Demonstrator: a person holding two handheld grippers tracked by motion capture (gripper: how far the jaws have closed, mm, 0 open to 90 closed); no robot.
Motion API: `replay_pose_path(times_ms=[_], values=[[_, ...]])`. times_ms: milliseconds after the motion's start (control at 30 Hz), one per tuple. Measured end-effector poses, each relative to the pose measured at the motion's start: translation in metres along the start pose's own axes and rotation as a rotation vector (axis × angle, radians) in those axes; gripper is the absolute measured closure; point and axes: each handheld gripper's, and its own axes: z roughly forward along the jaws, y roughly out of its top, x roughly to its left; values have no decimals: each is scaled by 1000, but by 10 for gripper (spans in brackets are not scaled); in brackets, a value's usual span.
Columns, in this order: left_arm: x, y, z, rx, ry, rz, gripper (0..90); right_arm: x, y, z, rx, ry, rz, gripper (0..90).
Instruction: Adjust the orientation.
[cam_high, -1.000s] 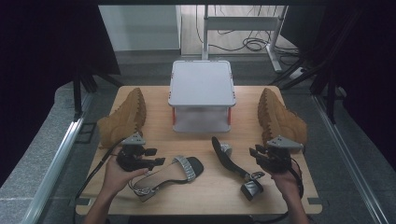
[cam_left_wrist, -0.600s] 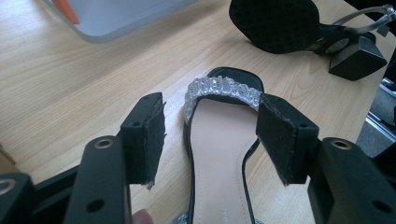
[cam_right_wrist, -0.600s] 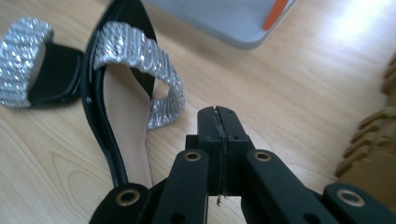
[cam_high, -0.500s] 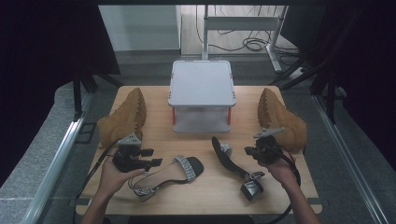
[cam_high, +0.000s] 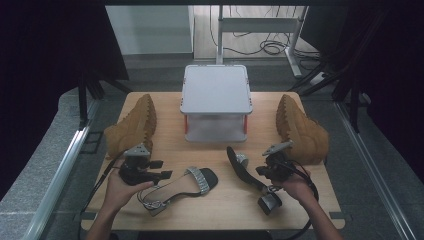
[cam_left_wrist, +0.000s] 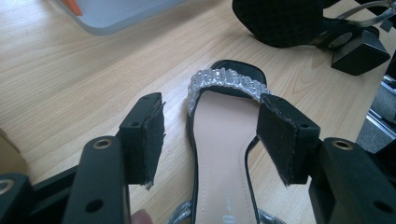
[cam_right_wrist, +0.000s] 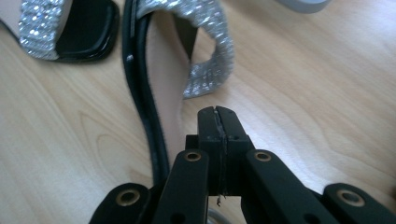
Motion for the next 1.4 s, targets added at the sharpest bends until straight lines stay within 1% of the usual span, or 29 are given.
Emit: replay_pose_path(times_ms=[67, 233, 533, 667, 800, 1167, 1300, 1400], values=[[1, -1, -1, -2, 2, -3, 421, 1, 0, 1, 6, 1, -9, 893], [3, -2, -3, -3, 5, -7, 421, 2, -2, 4, 14, 11, -6, 893], [6, -4, -6, -11, 11, -18, 421, 8, -3, 6, 22, 26, -22, 894], [7, -4, -7, -8, 14, -20, 420, 8, -3, 6, 18, 28, -15, 894], [7, -4, -7, -7, 15, -19, 420, 10, -3, 5, 16, 22, -22, 894], [8, -5, -11, -16, 19, -21, 419, 18, -1, 4, 9, 26, -41, 894], [9, -6, -12, -17, 20, -27, 419, 22, -1, 4, -1, 40, -45, 894], [10, -7, -13, -19, 21, -29, 419, 27, -1, 6, 2, 53, -54, 894]])
